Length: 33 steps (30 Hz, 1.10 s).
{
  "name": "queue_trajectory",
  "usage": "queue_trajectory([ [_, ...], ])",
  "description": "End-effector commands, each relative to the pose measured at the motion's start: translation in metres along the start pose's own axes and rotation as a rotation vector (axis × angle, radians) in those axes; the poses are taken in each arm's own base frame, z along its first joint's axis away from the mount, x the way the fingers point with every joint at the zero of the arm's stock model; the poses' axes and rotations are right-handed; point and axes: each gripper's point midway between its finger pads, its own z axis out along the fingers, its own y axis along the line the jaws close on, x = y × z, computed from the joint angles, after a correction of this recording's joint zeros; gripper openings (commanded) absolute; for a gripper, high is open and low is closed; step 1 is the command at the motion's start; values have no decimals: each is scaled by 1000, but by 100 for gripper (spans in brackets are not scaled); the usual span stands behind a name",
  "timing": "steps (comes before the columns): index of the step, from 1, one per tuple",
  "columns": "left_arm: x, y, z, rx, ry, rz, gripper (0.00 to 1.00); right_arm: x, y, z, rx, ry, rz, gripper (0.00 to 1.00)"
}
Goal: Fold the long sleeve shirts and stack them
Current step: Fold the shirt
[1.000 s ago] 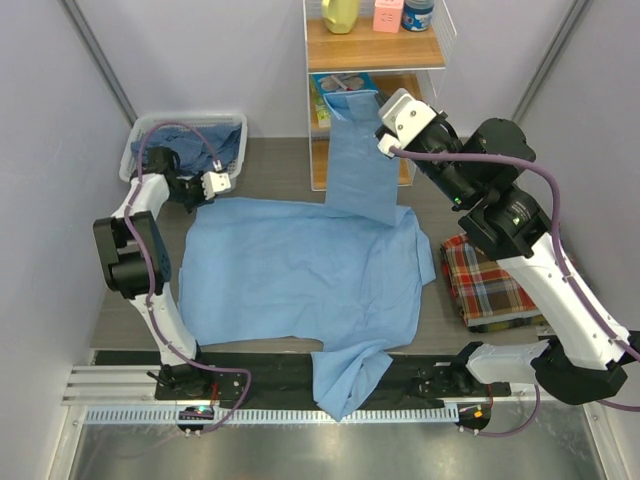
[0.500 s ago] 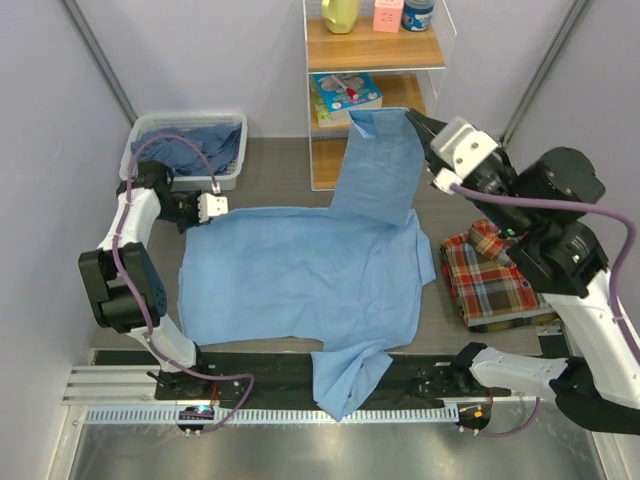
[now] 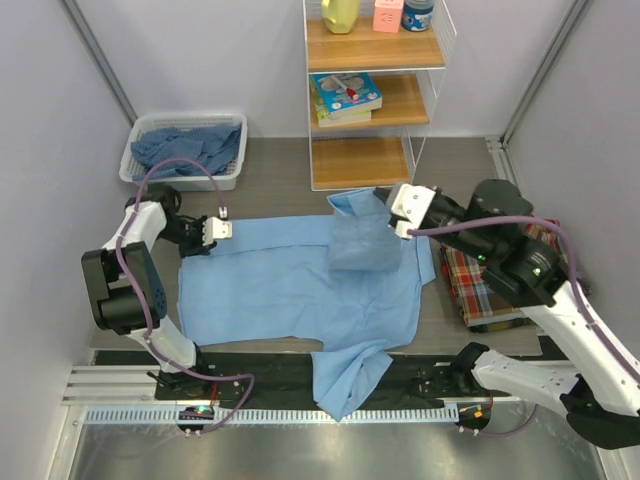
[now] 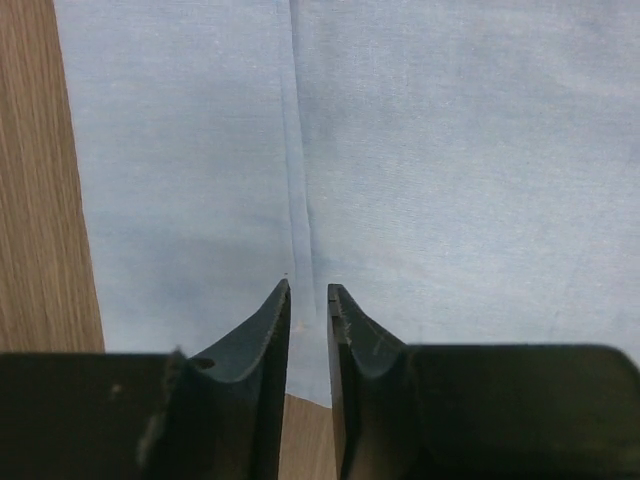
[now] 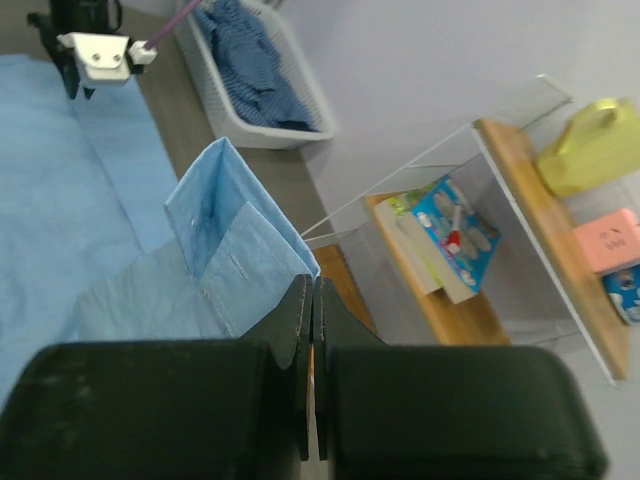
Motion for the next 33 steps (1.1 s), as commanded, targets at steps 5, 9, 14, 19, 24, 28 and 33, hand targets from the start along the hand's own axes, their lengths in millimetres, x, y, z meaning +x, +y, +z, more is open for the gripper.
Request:
queue_trajectory([
  [5, -30, 12, -23, -58, -92, -152, 38, -1, 18, 29, -103, -59, 28, 1],
  [9, -114, 12, -75, -109, -387, -233, 77, 2, 33, 47, -173, -73, 75, 1],
  [14, -193, 4, -142, -225, -585, -251, 100, 1, 43, 57, -208, -95, 153, 1],
  [19, -238, -27, -170, -302, -613, -130, 100, -4, 50, 62, -240, -126, 220, 1],
  [24, -290, -54, -170, -201, -695, -20, 100, -3, 60, 65, -275, -141, 238, 1],
  [28, -321, -54, -159, -202, -733, -11, 100, -1, 68, 68, -300, -139, 243, 1],
  [33, -352, -61, -146, -201, -761, 1, 100, -7, 81, 69, -338, -153, 240, 1],
])
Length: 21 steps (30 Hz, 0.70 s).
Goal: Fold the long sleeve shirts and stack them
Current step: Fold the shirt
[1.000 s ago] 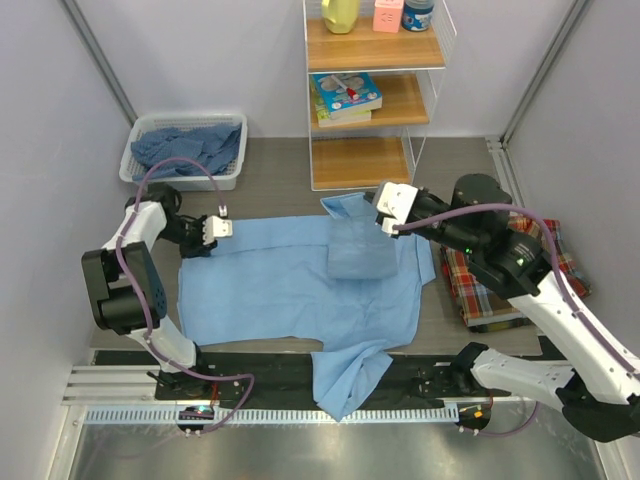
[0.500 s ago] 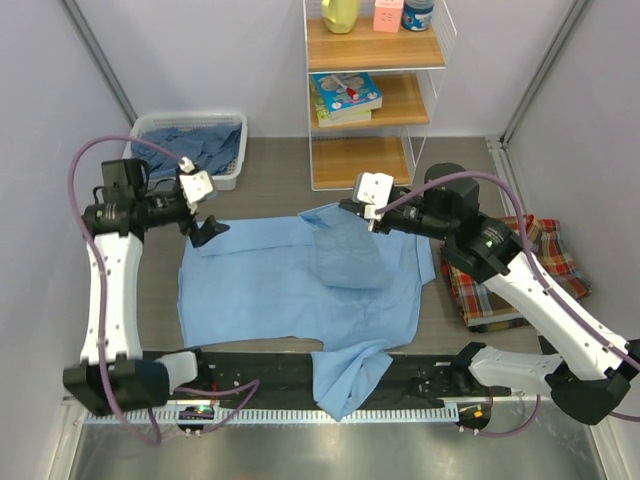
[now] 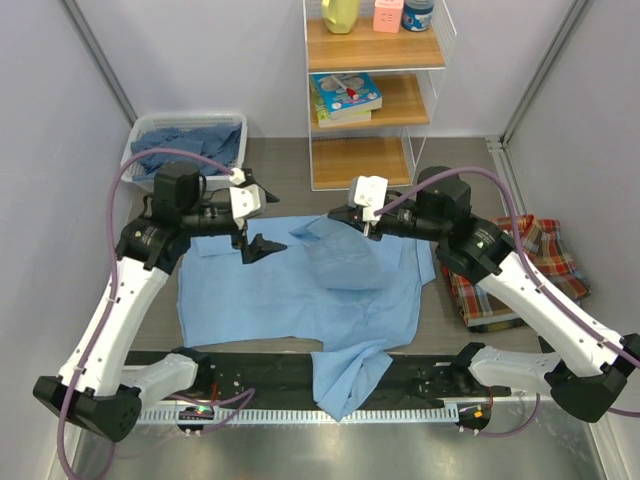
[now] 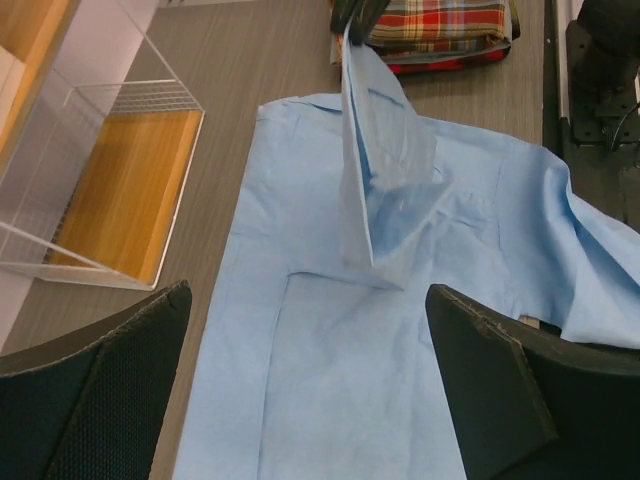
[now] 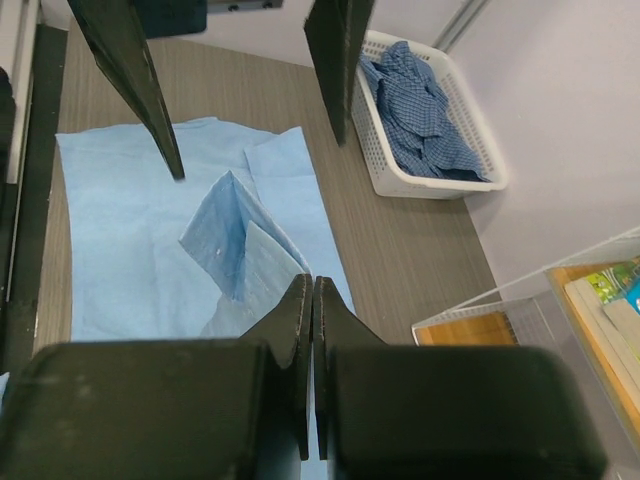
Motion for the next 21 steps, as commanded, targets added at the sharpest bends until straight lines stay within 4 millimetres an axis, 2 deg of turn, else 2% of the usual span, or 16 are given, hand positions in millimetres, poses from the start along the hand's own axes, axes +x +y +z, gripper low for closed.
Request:
queue_trajectory([
  [1, -30, 1, 24, -38, -62, 23, 100, -18, 10, 6, -31, -67, -20, 1],
  [3, -28, -4, 32, -27, -55, 10, 99, -20, 16, 7, -44, -71, -25, 1],
  [6, -29, -7, 42, -30, -68, -4, 87, -22, 24, 9, -62, -77, -29, 1],
  [7, -29, -10, 45, -11, -72, -10, 76, -20, 25, 9, -60, -74, -25, 1],
  [10, -29, -24, 49, 46, -85, -34, 56, -20, 27, 9, -61, -72, -25, 1],
  [15, -28, -50, 54, 135, -85, -64, 47, -24, 24, 10, -46, -84, -31, 1],
  [17, -27, -55, 57, 145, -73, -78, 25, -27, 26, 10, -54, -94, -33, 1],
  [19, -28, -68, 54, 204, -71, -99, 0, -28, 26, 10, -50, -95, -30, 1],
  [20, -27, -75, 51, 239, -68, -65, 0, -28, 22, 9, -25, -86, -19, 22],
  [21, -18, -93, 43, 313, -39, -87, 0, -30, 18, 6, 3, -85, 5, 38],
])
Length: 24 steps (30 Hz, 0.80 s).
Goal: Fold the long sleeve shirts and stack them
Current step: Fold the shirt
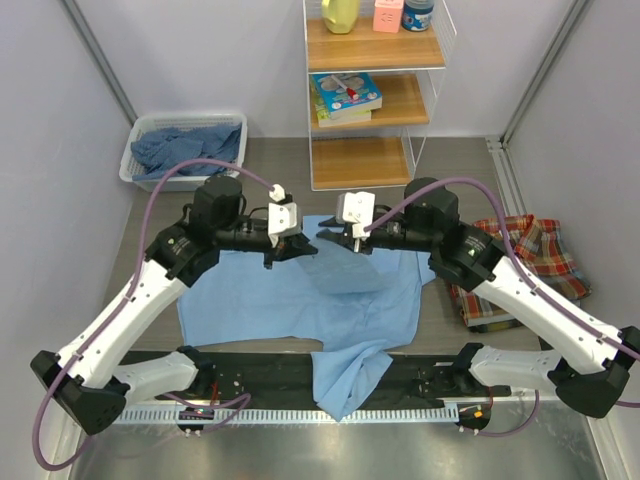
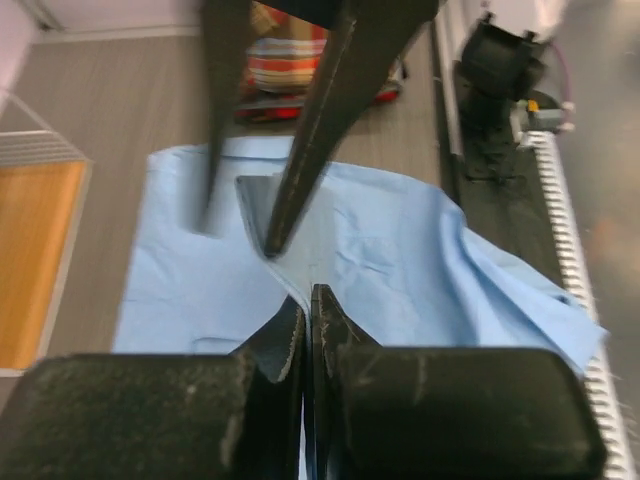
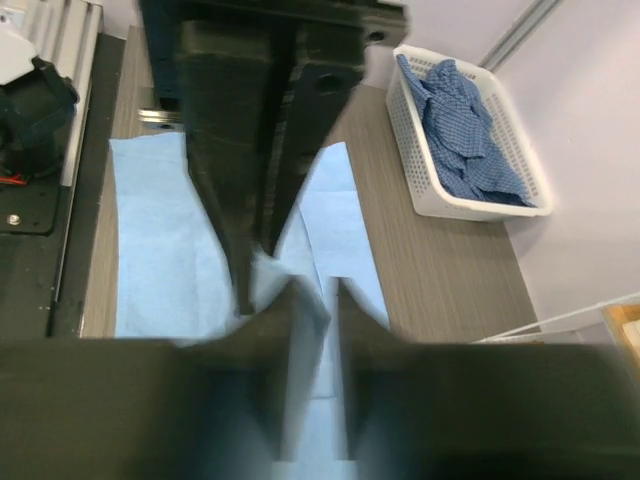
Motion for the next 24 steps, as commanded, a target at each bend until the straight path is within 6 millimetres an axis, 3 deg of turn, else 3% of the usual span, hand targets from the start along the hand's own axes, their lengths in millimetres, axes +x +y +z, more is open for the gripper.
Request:
queue_trajectory([
  [1, 9, -44, -12, 170, 31, -9, 0, -23, -19, -12, 122, -50, 20, 53],
  [2, 12, -49, -17, 181, 35, 49, 0, -21, -22, -16, 153, -39, 38, 74],
  [3, 26, -64, -25, 221, 79, 24, 0, -13, -27, -23, 212, -10, 79, 81],
  [5, 40, -84, -34, 282, 102, 60, 0, 4, -26, -28, 248, 46, 142, 86],
  [8, 56, -100, -39, 339, 114, 48, 0, 32, -39, -38, 361, 131, 271, 87],
  [11, 62, -104, -35, 359, 116, 40, 0, 74, -67, -44, 449, 232, 378, 73],
  [12, 65, -101, -32, 354, 126, 22, 0, 94, -90, -59, 513, 268, 420, 68],
  [13, 66, -100, -30, 360, 125, 18, 0, 123, -91, -50, 477, 317, 497, 62],
  [16, 66, -106, -29, 416, 127, 4, 0, 181, -115, -71, 505, 440, 653, 50],
  [17, 68, -117, -34, 457, 142, -39, 0, 221, -110, -72, 481, 539, 747, 48],
  [19, 70, -123, -36, 507, 149, -35, 0, 246, -120, -83, 483, 580, 819, 41],
  [20, 71, -127, -37, 528, 154, -43, 0, 273, -112, -79, 453, 638, 879, 39],
  [24, 74, -130, -36, 550, 179, -113, 0, 327, -102, -76, 417, 767, 956, 35],
])
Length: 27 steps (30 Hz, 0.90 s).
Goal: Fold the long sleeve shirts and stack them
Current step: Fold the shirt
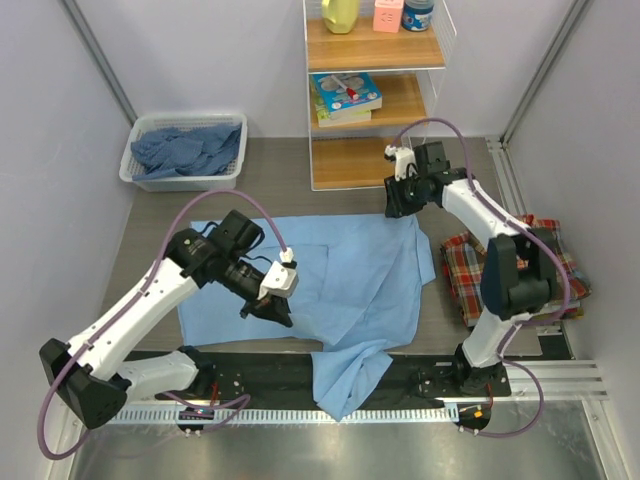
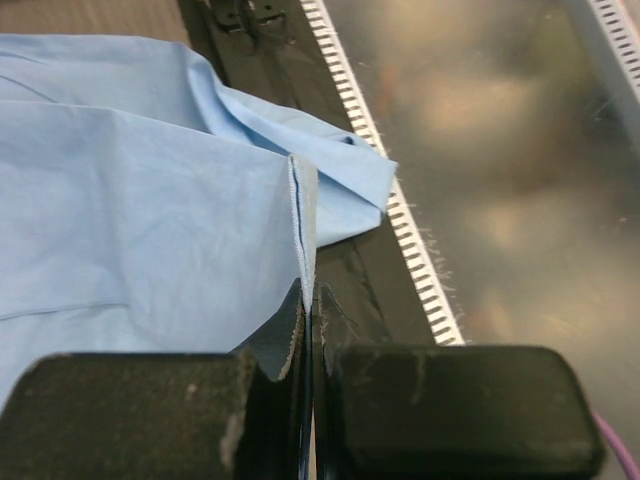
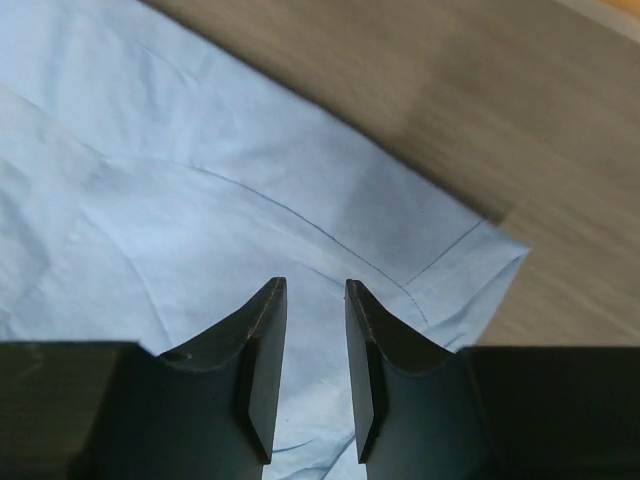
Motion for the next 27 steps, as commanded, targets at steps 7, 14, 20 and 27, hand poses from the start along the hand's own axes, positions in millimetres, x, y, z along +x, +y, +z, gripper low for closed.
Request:
queue_trajectory([
  [7, -19, 47, -7, -177, -106, -228, 0, 82, -20, 60, -14, 309, 92, 34],
  [14, 25, 160, -87, -719, -261, -572, 0, 50, -4, 32, -93, 236, 29, 49],
  [20, 88, 201, -131, -941, -291, -807, 0, 24, 14, -1, -156, 175, -34, 59],
  [27, 158, 218, -175, -1123, -291, -969, 0, 42, 22, -6, -200, 223, -43, 60],
])
